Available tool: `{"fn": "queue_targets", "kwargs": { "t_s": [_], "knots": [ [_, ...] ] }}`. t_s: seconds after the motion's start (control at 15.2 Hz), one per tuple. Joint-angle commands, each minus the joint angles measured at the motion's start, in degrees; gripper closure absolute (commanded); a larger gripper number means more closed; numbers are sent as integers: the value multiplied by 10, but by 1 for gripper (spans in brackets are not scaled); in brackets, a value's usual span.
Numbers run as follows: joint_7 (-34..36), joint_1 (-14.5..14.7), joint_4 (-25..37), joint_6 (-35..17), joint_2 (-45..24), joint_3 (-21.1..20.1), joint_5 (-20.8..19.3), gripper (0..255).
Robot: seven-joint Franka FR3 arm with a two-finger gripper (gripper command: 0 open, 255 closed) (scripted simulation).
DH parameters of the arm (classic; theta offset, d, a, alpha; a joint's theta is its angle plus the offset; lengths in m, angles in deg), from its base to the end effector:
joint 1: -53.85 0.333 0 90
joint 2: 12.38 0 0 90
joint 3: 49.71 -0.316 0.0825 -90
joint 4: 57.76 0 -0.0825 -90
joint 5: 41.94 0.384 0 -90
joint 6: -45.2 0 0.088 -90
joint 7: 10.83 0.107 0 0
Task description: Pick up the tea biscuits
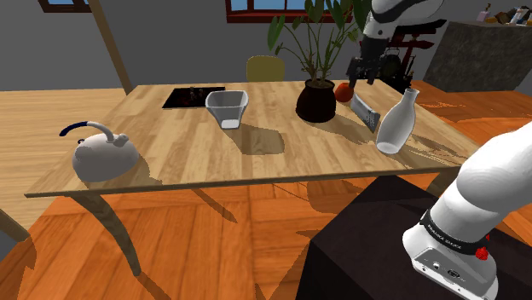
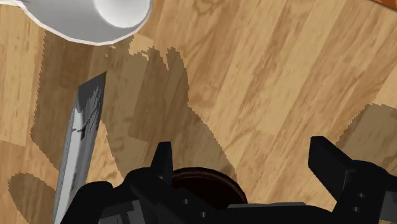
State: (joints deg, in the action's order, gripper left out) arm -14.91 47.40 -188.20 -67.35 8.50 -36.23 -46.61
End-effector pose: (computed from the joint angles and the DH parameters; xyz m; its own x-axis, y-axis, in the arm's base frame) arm 0.4181 -0.1649 0.4996 0.9718 -0.2316 0.0446 -0.2317 -0.9728 -0.0034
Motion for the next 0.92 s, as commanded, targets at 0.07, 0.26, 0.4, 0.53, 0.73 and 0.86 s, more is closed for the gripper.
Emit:
{"fn": "queue_targets", "kwargs": {
  "t_s": [0.07,0.26,0.4,0.53,0.73,0.86],
  "knots": [
    [-6,-12,28,-22,-54,22,5,0],
    [-12,-23,55,-44,-108,43,15,0],
    [-17,-31,76,-56,-145,56,24,0],
    [-24,-39,99,-66,-183,68,36,0],
    [-34,-54,135,-78,-239,84,58,0],
    [-41,-66,162,-84,-278,93,74,0]
  ]
}}
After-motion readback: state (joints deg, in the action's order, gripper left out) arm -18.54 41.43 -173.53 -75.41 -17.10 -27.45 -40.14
